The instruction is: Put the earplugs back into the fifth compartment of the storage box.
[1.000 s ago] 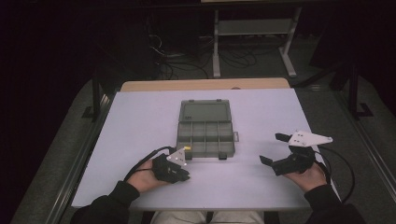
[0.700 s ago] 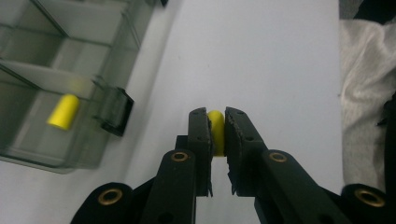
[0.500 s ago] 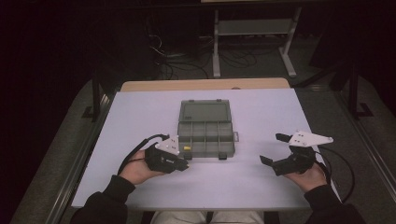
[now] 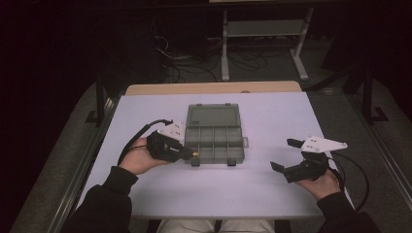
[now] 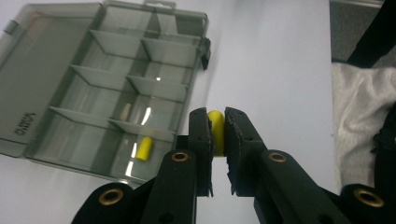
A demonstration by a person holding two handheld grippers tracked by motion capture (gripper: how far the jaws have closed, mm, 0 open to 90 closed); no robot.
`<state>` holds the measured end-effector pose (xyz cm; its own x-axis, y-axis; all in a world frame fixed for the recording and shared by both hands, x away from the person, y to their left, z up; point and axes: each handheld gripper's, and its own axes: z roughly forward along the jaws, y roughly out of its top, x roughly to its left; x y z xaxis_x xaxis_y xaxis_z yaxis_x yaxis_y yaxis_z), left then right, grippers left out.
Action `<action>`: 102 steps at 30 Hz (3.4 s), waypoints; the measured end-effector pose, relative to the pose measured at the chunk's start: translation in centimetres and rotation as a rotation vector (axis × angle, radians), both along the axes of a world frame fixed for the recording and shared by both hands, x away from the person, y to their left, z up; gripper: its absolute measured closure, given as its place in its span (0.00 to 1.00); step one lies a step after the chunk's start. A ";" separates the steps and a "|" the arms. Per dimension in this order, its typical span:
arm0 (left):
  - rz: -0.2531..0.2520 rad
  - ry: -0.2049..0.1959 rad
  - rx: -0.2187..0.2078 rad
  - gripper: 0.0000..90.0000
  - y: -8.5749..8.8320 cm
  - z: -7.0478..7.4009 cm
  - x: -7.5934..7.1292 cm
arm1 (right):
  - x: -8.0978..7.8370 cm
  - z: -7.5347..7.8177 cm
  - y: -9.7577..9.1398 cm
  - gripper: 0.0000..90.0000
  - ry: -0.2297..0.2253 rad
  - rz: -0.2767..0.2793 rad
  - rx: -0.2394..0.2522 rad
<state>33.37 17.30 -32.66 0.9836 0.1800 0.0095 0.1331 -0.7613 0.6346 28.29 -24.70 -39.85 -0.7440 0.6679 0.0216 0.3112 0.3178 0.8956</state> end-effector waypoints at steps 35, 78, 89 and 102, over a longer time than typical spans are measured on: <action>0.127 0.016 0.054 0.90 0.2 -5.0 4.6 | 0.1 -0.2 0.3 0.00 0.007 0.011 -0.009; 0.200 -0.018 0.010 0.60 0.4 -6.3 4.7 | 0.1 -0.2 0.3 0.00 0.015 0.017 -0.015; 0.169 -0.031 -0.099 0.38 1.7 -4.7 3.7 | 0.1 -0.2 0.4 0.00 0.018 0.017 -0.016; 0.211 -0.103 -0.256 0.02 3.5 -3.7 2.1 | 0.0 -0.2 0.3 0.00 0.018 0.016 -0.016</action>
<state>35.47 20.85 -36.36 0.9205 0.3891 0.0348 0.1964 -0.5379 0.8198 28.33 -24.36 -40.09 -0.7539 0.6565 0.0249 0.3225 0.3368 0.8847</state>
